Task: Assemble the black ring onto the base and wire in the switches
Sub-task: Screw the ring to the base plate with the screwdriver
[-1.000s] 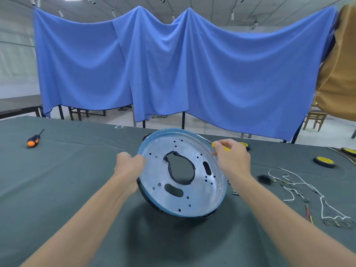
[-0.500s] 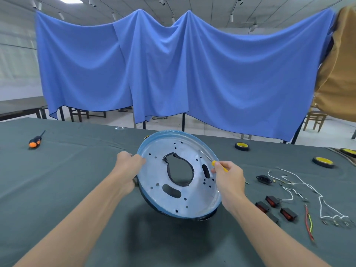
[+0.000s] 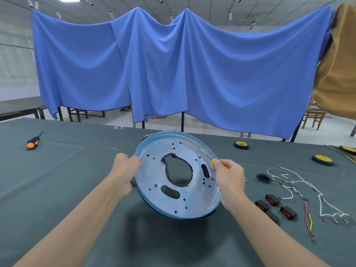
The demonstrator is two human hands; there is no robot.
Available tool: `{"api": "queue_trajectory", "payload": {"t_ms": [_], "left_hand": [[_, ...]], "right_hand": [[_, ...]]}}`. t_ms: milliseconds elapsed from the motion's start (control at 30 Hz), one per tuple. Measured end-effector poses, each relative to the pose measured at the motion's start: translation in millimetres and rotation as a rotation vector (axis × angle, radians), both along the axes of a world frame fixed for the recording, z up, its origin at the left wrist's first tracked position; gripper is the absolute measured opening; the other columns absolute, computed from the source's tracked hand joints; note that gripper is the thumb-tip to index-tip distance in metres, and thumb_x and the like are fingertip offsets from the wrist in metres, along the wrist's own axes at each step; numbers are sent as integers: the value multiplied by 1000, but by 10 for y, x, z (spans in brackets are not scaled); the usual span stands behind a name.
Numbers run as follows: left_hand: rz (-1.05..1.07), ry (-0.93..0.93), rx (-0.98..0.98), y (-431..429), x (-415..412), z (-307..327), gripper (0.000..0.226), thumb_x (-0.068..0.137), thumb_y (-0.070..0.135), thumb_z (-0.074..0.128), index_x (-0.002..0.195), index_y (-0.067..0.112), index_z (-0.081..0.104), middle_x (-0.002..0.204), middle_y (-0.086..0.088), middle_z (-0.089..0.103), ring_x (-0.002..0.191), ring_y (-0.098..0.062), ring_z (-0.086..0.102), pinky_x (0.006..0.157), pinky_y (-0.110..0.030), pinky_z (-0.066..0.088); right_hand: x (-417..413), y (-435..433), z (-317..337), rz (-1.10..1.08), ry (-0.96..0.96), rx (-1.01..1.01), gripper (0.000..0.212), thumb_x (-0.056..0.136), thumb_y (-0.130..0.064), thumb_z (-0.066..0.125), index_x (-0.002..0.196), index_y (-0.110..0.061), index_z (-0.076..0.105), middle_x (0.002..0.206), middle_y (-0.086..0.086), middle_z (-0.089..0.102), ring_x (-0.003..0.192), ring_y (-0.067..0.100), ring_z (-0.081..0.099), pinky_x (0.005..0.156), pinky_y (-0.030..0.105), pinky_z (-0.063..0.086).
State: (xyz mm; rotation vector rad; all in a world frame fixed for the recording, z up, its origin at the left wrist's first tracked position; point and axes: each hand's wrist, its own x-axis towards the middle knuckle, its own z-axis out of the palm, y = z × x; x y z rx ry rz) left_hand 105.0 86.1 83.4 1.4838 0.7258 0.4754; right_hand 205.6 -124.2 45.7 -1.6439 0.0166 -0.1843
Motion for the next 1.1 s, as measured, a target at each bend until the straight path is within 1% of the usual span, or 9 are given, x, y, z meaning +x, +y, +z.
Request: {"api": "queue_trajectory", "payload": {"t_ms": [100,233,367,467,567,667,767,933,1100], "left_hand": [[47,-67,-28,11,55,6,21,89,-2,59,99,10,44,101,-14,51,79,-30,52,69,-40,48],[119,-93,-12,8,111,32,30,88,2,63,112,0,45,117,-17,54,94,-36,60,89,-49,53],[199,-163,114,-18,124,139,31,89,6,64,100,15,37,105,-13,47,84,-28,48,80,-45,52],[275,-194,382,-70,84,266,28,90,11,64,91,18,36,93,-6,49,76,-24,46,59,-31,40],[298,-274,628,-153,19,418,34,90,9,61,78,21,32,79,2,46,67,-13,42,49,-24,33],[308,-331,823,-227,-16,523,31,83,-5,56,81,16,32,81,-1,46,72,-23,41,52,-24,29],[312,-396,1094,-297,-41,536,35,68,-17,48,83,11,33,82,-8,39,78,-29,35,60,-31,16],[234,-235,1581,-403,-45,319,31,61,-19,56,86,-2,53,97,-29,54,88,-45,54,75,-52,47],[101,-213,1912,-508,-42,-78,29,59,-21,42,73,2,53,103,-39,58,87,-50,60,78,-53,51]], "right_hand": [[29,10,22,17,5,8,15,94,-26,56,82,-28,65,77,-11,70,72,9,60,59,25,42],[48,9,7,47,27,62,12,94,-28,58,86,-27,67,76,-11,71,82,9,62,71,29,44],[44,-12,36,36,17,145,12,93,-24,59,85,-24,68,75,-8,73,86,10,64,72,25,43],[50,-47,81,14,26,206,13,93,-23,59,84,-24,69,77,-6,73,91,10,63,66,17,33],[55,-75,117,11,22,231,14,93,-22,60,82,-23,69,78,-5,73,96,14,63,73,24,36],[38,-123,144,11,25,279,15,93,-19,60,81,-21,68,75,-4,73,95,17,65,90,36,45],[10,-182,136,34,44,355,15,93,-14,60,81,-17,68,74,0,71,87,16,67,90,34,49],[-20,-259,73,15,64,411,12,92,-10,62,82,-11,68,77,6,70,79,15,67,82,30,52],[12,-341,2,-37,52,420,11,93,-10,61,84,-10,69,79,6,70,78,13,68,76,27,51]]}}
